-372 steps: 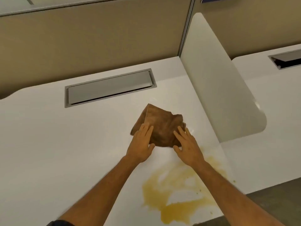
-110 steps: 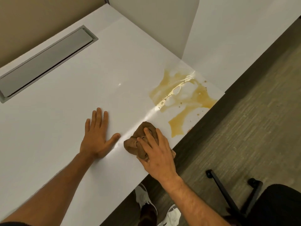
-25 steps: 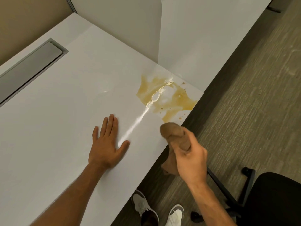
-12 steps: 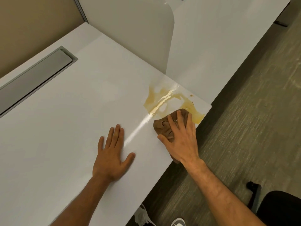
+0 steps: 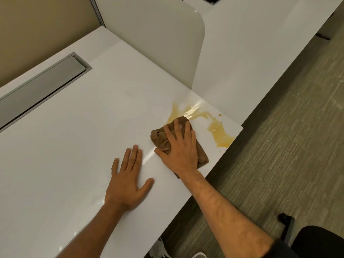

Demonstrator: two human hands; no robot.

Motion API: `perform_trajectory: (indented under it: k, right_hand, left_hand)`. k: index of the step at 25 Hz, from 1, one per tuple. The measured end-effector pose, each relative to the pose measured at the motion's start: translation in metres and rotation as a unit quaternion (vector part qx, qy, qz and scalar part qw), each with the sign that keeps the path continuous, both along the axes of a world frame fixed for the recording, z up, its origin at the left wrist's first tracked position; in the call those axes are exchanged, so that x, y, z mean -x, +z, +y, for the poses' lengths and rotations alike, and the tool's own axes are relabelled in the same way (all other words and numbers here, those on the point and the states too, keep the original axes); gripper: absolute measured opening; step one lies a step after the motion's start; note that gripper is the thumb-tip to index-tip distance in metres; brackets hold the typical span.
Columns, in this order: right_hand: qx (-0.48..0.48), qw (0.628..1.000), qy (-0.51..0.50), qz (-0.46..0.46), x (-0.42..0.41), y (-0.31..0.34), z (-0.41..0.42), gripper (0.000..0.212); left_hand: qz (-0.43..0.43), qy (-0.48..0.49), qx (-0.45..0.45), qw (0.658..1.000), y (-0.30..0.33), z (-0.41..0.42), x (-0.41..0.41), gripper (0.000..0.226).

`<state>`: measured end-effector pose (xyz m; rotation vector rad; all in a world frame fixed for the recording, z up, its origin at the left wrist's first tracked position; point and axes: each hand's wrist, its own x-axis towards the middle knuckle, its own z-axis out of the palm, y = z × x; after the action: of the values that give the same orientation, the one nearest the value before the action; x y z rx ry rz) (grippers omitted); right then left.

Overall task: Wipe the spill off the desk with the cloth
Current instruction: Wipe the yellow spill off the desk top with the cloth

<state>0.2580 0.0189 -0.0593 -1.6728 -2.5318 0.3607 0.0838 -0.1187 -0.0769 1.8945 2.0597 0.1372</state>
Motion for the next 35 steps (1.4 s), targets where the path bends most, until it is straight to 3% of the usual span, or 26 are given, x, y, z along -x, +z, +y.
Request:
perform_trajectory:
  k: [9, 14, 18, 22, 30, 35]
  right_hand:
    - [-0.015, 0.994, 0.093, 0.057, -0.026, -0.014, -0.074, 0.068]
    - [-0.018, 1.000, -0.003, 0.016, -0.068, -0.016, -0.082, 0.070]
    - [-0.010, 0.995, -0.094, -0.022, -0.058, -0.010, -0.057, 0.075]
    - [-0.005, 0.993, -0.118, -0.032, -0.032, -0.008, -0.015, 0.075]
    - [-0.017, 0.998, -0.056, 0.002, 0.012, -0.006, 0.048, 0.066]
    - [0.026, 0.996, 0.004, 0.086, 0.046, 0.004, 0.080, 0.060]
  left_hand:
    - [0.015, -0.002, -0.003, 1.000, 0.004, -0.001, -0.004, 0.089]
    - [0.024, -0.006, 0.003, 1.000, 0.005, 0.000, -0.003, 0.091]
    - [0.017, 0.000, 0.008, 1.000, 0.005, 0.000, -0.003, 0.093]
    - [0.016, 0.004, 0.008, 1.000, 0.002, -0.001, -0.001, 0.092]
    - [0.021, -0.001, 0.000, 1.000, -0.001, 0.001, -0.001, 0.093]
    - [0.013, 0.007, 0.005, 1.000, -0.002, 0.001, -0.002, 0.093]
